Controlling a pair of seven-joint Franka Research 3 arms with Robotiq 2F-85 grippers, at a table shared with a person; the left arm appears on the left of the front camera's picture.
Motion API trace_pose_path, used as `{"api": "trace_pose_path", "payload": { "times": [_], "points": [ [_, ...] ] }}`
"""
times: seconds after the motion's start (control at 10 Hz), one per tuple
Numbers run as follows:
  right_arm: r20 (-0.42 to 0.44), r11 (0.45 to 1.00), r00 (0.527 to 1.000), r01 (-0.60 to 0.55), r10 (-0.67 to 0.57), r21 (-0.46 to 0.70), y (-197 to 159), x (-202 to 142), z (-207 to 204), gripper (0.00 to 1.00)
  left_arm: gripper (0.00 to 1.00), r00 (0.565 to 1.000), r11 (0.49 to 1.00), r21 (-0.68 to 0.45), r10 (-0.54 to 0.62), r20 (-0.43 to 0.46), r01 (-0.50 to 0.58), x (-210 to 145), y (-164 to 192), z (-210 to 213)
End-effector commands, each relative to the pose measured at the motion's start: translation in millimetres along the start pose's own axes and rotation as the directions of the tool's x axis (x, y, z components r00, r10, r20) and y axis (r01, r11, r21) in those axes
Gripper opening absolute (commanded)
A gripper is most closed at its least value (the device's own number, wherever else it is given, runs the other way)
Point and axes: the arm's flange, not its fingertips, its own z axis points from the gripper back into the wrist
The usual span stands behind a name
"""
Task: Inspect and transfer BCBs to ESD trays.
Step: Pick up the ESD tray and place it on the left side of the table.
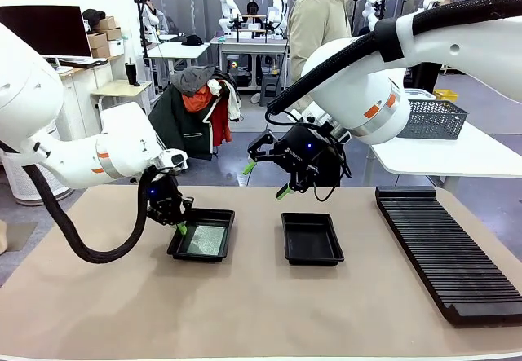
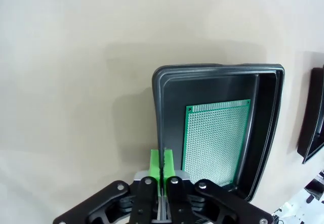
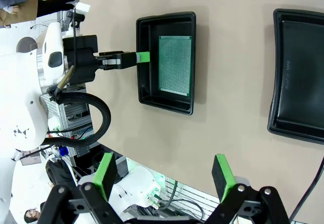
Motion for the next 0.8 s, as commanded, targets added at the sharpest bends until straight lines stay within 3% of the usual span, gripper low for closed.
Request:
{"api": "trace_pose_path", "payload": {
  "times": [0.0, 0.4, 0.7],
  "points": [
    [0.011, 1.000, 1.000, 0.012, -0.012, -0.018, 1, 0, 0, 1.00, 0.01, 0.999, 0.995, -0.091, -0.037, 0.025, 0.039, -11, 14, 2],
    [0.011, 1.000, 1.000, 0.012, -0.012, -0.018, 1, 0, 0, 1.00, 0.01, 0.996, 0.982, -0.185, -0.033, 0.078, 0.047, -23, 39, 16],
    [0.011, 1.000, 1.000, 0.012, -0.012, -0.018, 1, 0, 0, 1.00, 0.01, 0.993, 0.987, -0.157, 0.000, 0.122, 0.019, -49, 71, 45]
  ]
}}
